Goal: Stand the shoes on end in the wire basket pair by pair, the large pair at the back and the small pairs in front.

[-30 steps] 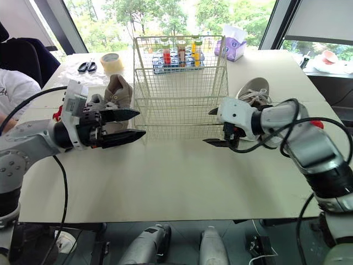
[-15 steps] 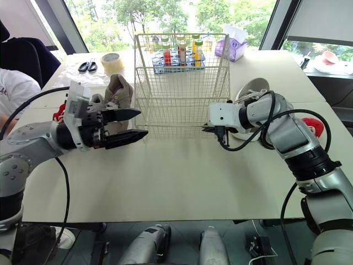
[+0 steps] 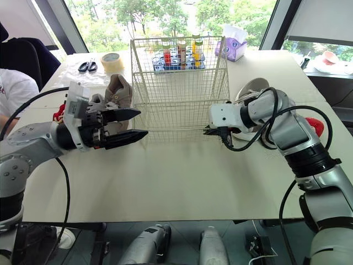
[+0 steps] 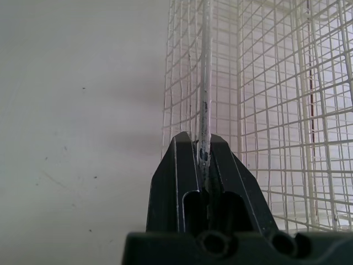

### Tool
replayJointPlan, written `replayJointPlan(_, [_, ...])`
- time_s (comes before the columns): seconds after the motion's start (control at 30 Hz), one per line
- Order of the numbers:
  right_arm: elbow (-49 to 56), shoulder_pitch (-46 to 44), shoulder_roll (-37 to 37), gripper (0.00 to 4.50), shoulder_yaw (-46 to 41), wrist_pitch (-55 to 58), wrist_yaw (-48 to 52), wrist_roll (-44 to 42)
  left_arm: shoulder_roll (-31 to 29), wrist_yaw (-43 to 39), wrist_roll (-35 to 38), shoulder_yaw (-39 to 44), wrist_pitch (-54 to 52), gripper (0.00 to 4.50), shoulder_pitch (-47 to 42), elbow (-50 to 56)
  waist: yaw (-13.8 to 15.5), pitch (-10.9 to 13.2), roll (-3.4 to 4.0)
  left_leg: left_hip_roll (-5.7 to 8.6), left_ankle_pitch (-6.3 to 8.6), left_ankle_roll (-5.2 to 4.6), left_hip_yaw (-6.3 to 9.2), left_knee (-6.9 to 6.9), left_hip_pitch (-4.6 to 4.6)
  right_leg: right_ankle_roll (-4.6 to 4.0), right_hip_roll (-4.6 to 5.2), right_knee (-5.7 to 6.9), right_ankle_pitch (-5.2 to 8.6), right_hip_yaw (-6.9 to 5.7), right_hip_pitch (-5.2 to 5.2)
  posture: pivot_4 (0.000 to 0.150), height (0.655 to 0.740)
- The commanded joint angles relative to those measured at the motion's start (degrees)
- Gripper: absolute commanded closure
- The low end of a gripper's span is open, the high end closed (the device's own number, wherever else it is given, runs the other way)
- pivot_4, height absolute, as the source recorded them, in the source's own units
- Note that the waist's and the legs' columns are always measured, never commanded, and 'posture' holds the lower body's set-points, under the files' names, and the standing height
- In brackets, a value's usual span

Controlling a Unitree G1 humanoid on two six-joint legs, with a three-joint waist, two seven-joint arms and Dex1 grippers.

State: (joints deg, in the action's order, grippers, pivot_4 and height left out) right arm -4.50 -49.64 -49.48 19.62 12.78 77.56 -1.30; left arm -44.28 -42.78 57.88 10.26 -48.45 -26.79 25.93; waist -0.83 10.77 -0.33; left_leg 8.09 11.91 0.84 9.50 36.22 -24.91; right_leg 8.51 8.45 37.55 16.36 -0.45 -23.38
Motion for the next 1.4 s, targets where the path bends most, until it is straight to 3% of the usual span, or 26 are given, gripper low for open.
replayJointPlan(0.03, [0.34,-2.15,-0.26,4.46,-2.22,-1.87,1.11,-0.3,0.08,-0.42,-0.35,0.85,1.09,0.37,-0.14,0.64,-0.01,0.0,0.0,0.0,0.0,0.0,0.0,0.0,0.0,0.0,0.0,0.0,0.0,0.0,0.0,0.15,0.74])
replayJointPlan(0.3, [-1.33,-2.89,0.8,4.46,-2.21,-1.57,1.12,0.2,-0.01,-0.47,-0.55,1.12,1.25,0.37,0.57,0.9,-0.04,0.0,0.0,0.0,0.0,0.01,0.0,0.01,0.0,0.0,0.0,0.01,0.0,0.0,-0.01,0.15,0.74])
replayJointPlan(0.4, [-0.41,-3.41,1.3,3.55,-3.21,0.7,0.81,-0.76,-0.12,-0.57,-0.53,1.29,1.25,0.37,0.74,0.89,-0.14,0.0,0.0,0.0,-0.01,0.01,0.0,0.0,0.0,0.0,-0.01,0.04,0.0,0.02,-0.03,0.15,0.74])
replayJointPlan(0.57, [6.53,-2.76,1.03,1.07,-8.72,7.76,-1.01,-5.57,-0.12,-0.47,-0.34,1.4,1.23,0.37,1.13,1.4,-0.03,0.0,0.0,0.0,-0.01,0.02,-0.01,-0.01,0.0,0.0,0.0,0.07,0.0,0.05,-0.06,0.15,0.74])
replayJointPlan(0.63, [11.57,-1.55,0.82,0.05,-16.88,16.44,-5.05,-11.25,0.08,0.07,0.07,1.46,1.02,0.37,1.06,1.82,0.03,0.0,0.0,0.0,-0.01,0.02,-0.01,0.0,0.0,0.0,0.01,0.07,0.0,0.05,-0.06,0.15,0.74])
replayJointPlan(0.73, [17.53,1.36,0.81,0.02,-29.85,30.36,-13.25,-18.06,0.31,0.82,0.85,1.73,0.66,0.37,1.07,2.19,0.62,0.0,0.0,0.02,-0.01,0.02,0.01,0.0,0.0,0.0,0.03,0.09,0.0,0.11,-0.05,0.15,0.74])
replayJointPlan(0.83, [22.08,8.73,1.29,0.02,-39.56,39.9,-23.58,-17.39,0.57,1.08,1.12,1.35,0.59,0.37,0.87,1.98,1.47,-0.1,-0.17,0.02,0.0,0.01,0.01,0.02,0.0,-0.01,0.03,0.08,0.0,0.11,-0.03,0.15,0.74])
replayJointPlan(0.93, [24.33,12.53,2.87,0.02,-41.43,45.49,-32.31,-15.92,0.98,0.76,0.81,0.43,0.66,0.37,0.21,1.42,1.44,-0.1,-0.15,0.04,0.01,-0.04,-0.06,0.03,0.04,-0.02,0.07,0.18,-0.01,0.17,-0.05,0.15,0.74])
replayJointPlan(1.07, [23.16,12.89,13.17,0.02,-43.38,51.32,-47.99,-13.17,1.77,-0.61,-0.38,-1.52,0.91,0.37,-2.49,-0.63,0.94,-0.09,-0.14,-0.04,0.07,-0.2,-0.24,-0.01,0.27,-0.03,0.1,0.48,0.0,0.3,-0.09,0.15,0.74])
replayJointPlan(1.27, [22.2,14.99,22.95,0.02,-44.25,50.43,-59.6,-11.87,1.64,-1.7,-0.92,-1.79,0.76,0.37,-3.55,-1.4,0.2,-0.09,-0.13,0.01,-0.1,0.07,-0.28,-0.1,0.4,-0.04,0.06,0.49,0.01,0.34,-0.02,0.15,0.74])
replayJointPlan(1.4, [20.59,17.39,25.02,0.02,-42.66,46.46,-64.08,-10.0,1.36,-1.62,-0.85,-1.45,0.52,0.37,-3.41,-1.01,0.17,-0.09,-0.13,0.02,-0.11,0.08,-0.27,-0.09,0.4,-0.03,0.05,0.48,0.01,0.34,0.01,0.15,0.74])
